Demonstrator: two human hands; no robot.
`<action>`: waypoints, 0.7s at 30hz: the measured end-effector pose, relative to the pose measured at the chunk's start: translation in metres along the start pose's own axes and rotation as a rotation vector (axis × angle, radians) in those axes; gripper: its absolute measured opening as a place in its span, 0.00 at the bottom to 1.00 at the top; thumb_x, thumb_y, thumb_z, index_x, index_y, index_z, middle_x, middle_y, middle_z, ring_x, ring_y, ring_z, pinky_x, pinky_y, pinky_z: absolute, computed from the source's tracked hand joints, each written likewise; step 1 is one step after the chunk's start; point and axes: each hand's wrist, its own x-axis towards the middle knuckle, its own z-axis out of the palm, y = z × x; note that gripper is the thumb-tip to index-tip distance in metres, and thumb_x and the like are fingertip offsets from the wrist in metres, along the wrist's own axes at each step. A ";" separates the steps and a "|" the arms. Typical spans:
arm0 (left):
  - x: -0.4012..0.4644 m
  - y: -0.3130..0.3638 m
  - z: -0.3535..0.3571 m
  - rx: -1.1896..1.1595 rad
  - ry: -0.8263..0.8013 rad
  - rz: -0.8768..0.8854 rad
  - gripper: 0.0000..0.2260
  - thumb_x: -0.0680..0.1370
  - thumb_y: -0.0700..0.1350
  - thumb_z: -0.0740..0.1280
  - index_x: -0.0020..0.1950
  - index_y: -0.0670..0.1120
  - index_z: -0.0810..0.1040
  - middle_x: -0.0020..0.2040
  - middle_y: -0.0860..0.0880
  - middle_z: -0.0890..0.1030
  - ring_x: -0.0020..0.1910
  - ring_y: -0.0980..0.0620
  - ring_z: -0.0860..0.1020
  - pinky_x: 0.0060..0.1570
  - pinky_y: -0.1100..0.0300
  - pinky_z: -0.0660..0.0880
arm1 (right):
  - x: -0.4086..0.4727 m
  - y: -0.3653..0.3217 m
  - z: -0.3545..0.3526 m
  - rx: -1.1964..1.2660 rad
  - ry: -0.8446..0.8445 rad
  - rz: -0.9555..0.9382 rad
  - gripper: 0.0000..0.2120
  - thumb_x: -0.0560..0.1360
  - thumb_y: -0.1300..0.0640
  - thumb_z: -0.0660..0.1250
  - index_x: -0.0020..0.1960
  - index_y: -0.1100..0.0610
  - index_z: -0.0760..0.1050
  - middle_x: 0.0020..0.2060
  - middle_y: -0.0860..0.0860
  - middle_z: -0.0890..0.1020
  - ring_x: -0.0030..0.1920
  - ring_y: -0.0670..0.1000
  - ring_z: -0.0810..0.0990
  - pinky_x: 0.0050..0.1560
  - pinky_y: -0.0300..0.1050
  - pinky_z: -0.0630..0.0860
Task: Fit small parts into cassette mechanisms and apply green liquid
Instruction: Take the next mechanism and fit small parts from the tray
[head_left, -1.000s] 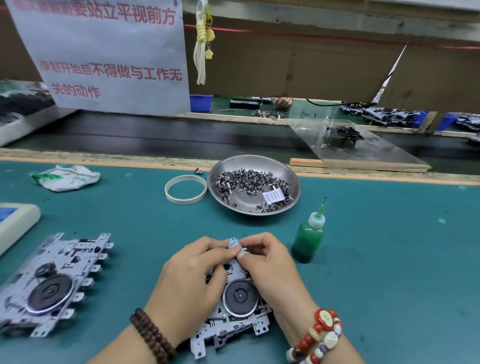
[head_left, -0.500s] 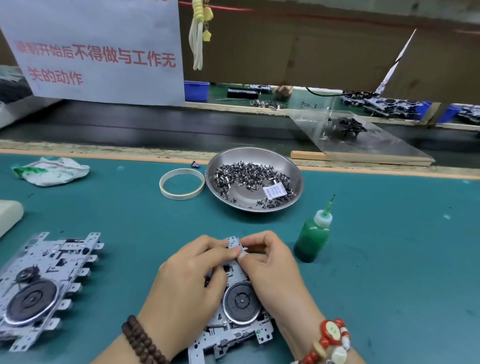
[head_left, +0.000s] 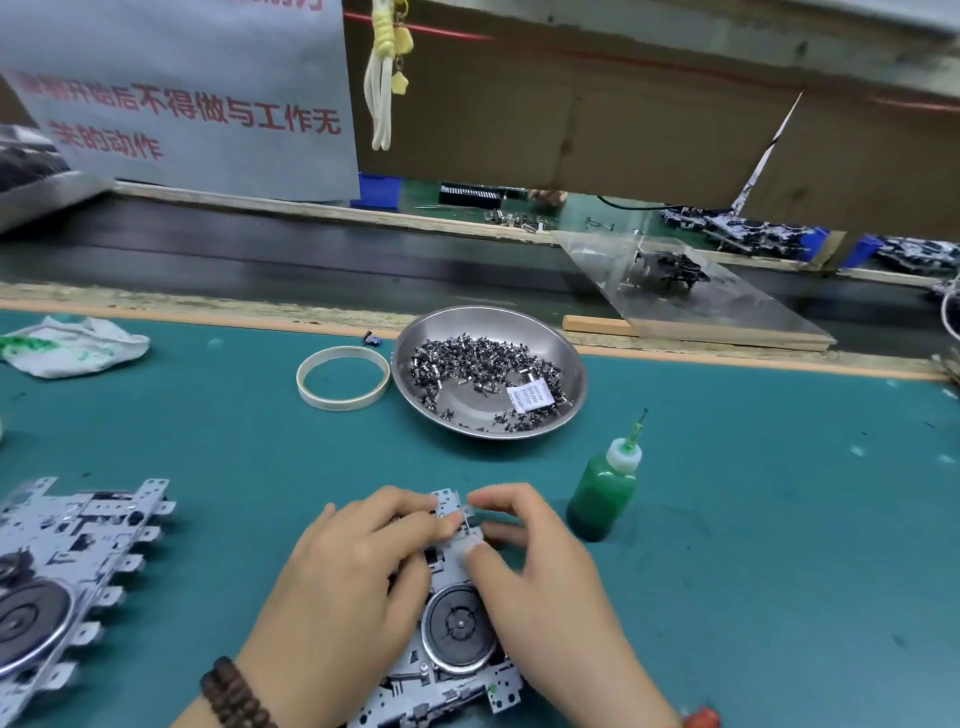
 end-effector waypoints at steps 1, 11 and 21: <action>0.000 0.000 0.000 -0.047 0.008 -0.029 0.14 0.73 0.46 0.58 0.47 0.57 0.83 0.48 0.62 0.79 0.46 0.63 0.73 0.47 0.49 0.77 | -0.007 0.001 -0.004 -0.015 0.044 -0.038 0.11 0.73 0.59 0.65 0.47 0.41 0.71 0.50 0.37 0.77 0.52 0.33 0.74 0.49 0.30 0.73; -0.012 -0.023 -0.032 -0.198 -0.009 -0.562 0.11 0.74 0.47 0.67 0.55 0.55 0.73 0.42 0.55 0.74 0.37 0.55 0.77 0.41 0.59 0.68 | -0.010 0.031 -0.060 0.073 0.495 -0.047 0.32 0.66 0.63 0.75 0.58 0.39 0.62 0.56 0.44 0.68 0.53 0.43 0.69 0.51 0.40 0.71; -0.020 0.005 -0.028 -1.020 -0.062 -0.810 0.12 0.73 0.36 0.67 0.54 0.47 0.76 0.33 0.46 0.79 0.25 0.53 0.77 0.24 0.64 0.74 | 0.011 0.030 -0.060 0.104 0.186 -0.030 0.08 0.69 0.46 0.68 0.46 0.45 0.74 0.39 0.37 0.82 0.39 0.37 0.81 0.41 0.32 0.72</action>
